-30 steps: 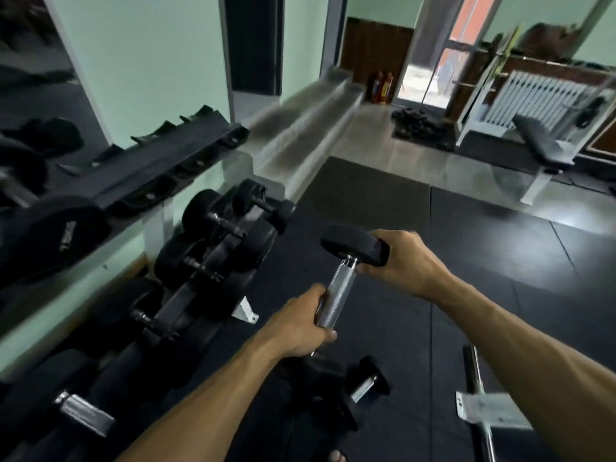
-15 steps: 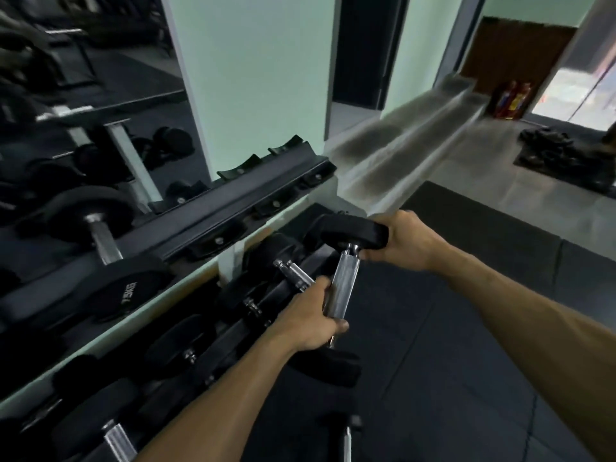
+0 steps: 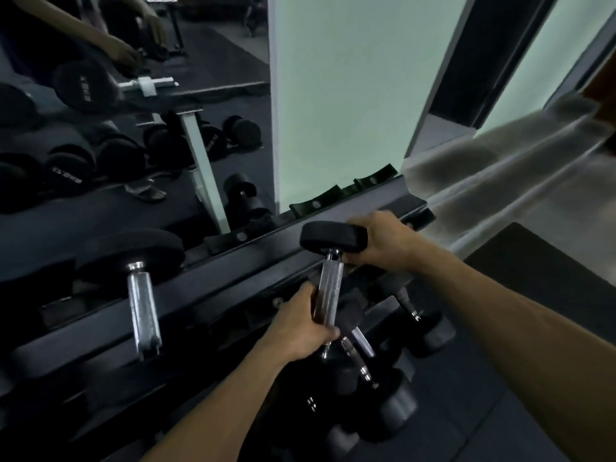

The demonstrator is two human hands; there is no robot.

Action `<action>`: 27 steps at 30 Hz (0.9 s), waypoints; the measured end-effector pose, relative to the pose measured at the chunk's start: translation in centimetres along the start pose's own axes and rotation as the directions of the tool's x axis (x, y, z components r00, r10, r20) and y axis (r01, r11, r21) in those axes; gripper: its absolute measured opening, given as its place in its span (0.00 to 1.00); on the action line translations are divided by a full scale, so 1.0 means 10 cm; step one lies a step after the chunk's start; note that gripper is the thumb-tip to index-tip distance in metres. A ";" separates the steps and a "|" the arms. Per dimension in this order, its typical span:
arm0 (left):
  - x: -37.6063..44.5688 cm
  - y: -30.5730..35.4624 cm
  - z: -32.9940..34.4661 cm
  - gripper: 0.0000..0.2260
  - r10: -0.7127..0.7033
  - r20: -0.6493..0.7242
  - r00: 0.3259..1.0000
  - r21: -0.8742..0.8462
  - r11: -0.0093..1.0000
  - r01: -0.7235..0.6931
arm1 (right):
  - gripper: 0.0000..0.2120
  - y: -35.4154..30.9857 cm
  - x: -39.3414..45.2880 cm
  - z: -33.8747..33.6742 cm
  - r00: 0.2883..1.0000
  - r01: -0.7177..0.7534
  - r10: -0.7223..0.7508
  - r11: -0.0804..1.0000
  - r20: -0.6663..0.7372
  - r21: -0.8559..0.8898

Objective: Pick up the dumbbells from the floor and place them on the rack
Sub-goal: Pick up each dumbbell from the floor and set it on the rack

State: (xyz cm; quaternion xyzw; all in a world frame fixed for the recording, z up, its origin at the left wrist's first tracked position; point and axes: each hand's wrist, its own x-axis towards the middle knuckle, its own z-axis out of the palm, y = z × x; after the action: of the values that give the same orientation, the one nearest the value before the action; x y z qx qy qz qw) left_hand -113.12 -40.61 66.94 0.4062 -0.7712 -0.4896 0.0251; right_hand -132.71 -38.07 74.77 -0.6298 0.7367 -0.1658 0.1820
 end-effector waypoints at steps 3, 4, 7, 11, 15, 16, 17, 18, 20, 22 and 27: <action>0.27 -0.13 -0.29 0.25 -0.066 -0.083 0.994 -0.059 0.996 0.061 | 0.11 -0.09 0.63 0.06 0.997 0.060 -0.060 0.998 0.047 -0.002; 0.35 -0.18 -0.37 0.26 -0.091 -0.117 0.989 -0.080 0.993 0.082 | 0.10 -0.12 0.83 0.09 0.995 0.076 -0.075 0.997 0.062 -0.007; 0.58 -0.34 -0.57 0.27 -0.160 -0.215 0.964 -0.151 0.980 0.129 | 0.08 -0.24 1.40 0.19 0.987 0.118 -0.116 0.993 0.115 -0.005; 0.82 -0.56 -0.63 0.24 -0.249 -0.288 0.925 -0.265 0.949 0.173 | 0.09 -0.36 1.98 0.53 0.970 0.137 -0.131 0.990 0.203 -0.016; 0.93 -0.68 -0.55 0.21 -0.284 -0.314 0.906 -0.311 0.932 0.185 | 0.13 -0.23 2.21 0.80 0.960 0.082 -0.094 0.995 0.262 0.058; 0.96 -0.68 -0.53 0.21 -0.292 -0.320 0.901 -0.323 0.928 0.186 | 0.14 -0.20 2.23 0.81 0.958 0.074 -0.093 0.994 0.270 0.080; 0.96 -0.66 -0.51 0.21 -0.300 -0.329 0.895 -0.329 0.925 0.190 | 0.15 -0.18 2.23 0.81 0.958 0.066 -0.089 0.994 0.273 0.091; 0.97 -0.65 -0.49 0.21 -0.305 -0.340 0.890 -0.325 0.926 0.193 | 0.17 -0.16 2.21 0.80 0.960 0.053 -0.077 0.994 0.270 0.096; 0.97 -0.61 -0.47 0.21 -0.313 -0.360 0.879 -0.308 0.929 0.205 | 0.18 -0.12 2.16 0.80 0.965 0.025 -0.049 0.995 0.257 0.096; 0.98 -0.59 -0.46 0.21 -0.318 -0.359 0.877 -0.302 0.929 0.213 | 0.17 -0.10 2.12 0.82 0.975 0.014 -0.031 0.997 0.222 0.078; 0.93 -0.54 -0.47 0.24 -0.305 -0.370 0.878 -0.260 0.941 0.217 | 0.20 -0.15 1.93 0.81 0.990 0.015 -0.018 1.000 0.140 0.021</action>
State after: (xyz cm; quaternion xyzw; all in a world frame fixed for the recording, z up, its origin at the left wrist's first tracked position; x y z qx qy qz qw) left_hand -114.06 -51.15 61.88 0.5944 -0.6306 -0.4726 0.1605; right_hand -130.32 -57.49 67.24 -0.6442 0.7151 -0.1297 0.2382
